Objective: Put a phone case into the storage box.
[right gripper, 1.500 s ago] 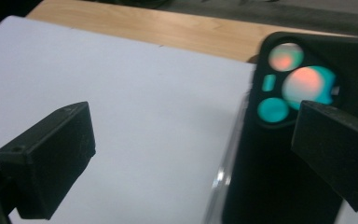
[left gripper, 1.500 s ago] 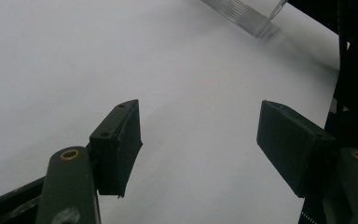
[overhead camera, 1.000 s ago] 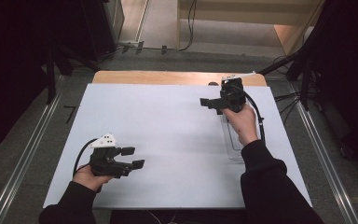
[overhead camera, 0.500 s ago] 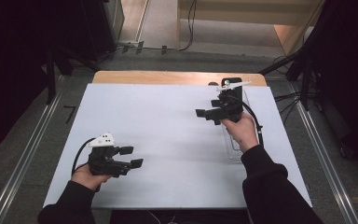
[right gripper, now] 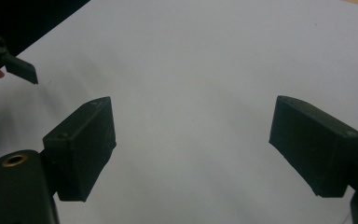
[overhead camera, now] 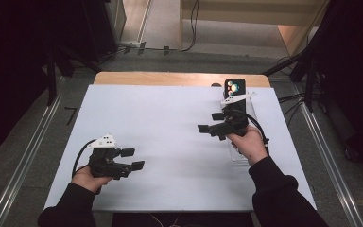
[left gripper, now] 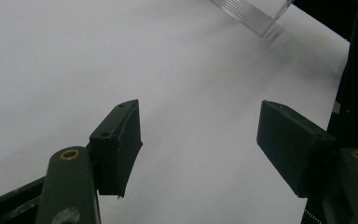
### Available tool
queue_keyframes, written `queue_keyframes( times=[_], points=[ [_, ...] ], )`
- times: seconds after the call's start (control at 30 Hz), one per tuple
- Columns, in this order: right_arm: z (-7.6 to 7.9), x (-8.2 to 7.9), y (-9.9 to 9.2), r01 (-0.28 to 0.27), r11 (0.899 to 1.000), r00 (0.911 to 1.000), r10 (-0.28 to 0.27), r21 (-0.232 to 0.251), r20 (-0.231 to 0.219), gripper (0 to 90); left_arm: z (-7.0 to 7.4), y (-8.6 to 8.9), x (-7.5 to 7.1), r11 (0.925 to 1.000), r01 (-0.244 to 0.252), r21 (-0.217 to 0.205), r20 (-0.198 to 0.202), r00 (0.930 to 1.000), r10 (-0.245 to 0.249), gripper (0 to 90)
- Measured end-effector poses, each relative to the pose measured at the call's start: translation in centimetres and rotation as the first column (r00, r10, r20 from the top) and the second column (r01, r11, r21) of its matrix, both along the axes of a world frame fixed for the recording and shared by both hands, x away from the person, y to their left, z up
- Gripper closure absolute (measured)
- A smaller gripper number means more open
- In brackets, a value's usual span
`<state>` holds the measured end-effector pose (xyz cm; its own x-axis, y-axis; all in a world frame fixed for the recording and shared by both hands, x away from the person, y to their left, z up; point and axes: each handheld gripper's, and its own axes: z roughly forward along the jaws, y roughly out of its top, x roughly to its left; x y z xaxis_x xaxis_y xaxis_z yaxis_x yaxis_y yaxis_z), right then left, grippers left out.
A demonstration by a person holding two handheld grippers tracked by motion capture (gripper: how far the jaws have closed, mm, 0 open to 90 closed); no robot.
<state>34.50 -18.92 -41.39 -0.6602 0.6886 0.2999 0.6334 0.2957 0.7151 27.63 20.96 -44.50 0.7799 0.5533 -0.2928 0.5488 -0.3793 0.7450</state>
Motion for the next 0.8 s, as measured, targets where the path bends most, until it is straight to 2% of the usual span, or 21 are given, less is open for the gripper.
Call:
queue_keyframes(
  times=[0.13,0.3,0.43,0.8],
  points=[
    [-0.4,-0.6,0.0,-0.027,0.999,0.9996,0.026,-0.03,-0.004,16.2,0.0,0.0,0.0,1.0,0.006,0.004,-0.004,1.0,-0.006,31.3],
    [-1.1,-1.6,-0.6,-0.041,0.999,0.9986,0.041,-0.005,-0.034,20.1,0.0,0.0,0.0,1.0,0.0,-0.002,-0.004,1.0,0.0,31.2],
    [-1.3,-2.6,-1.0,-0.061,0.998,0.9971,0.06,-0.009,-0.046,20.6,0.0,0.0,0.0,1.0,0.001,0.0,-0.005,1.0,-0.001,31.2],
    [-2.3,-5.8,-2.2,-0.119,0.992,0.9924,0.118,-0.032,-0.036,20.5,0.0,-0.2,-0.2,1.0,0.007,0.004,-0.004,1.0,-0.007,31.2]
  ],
)
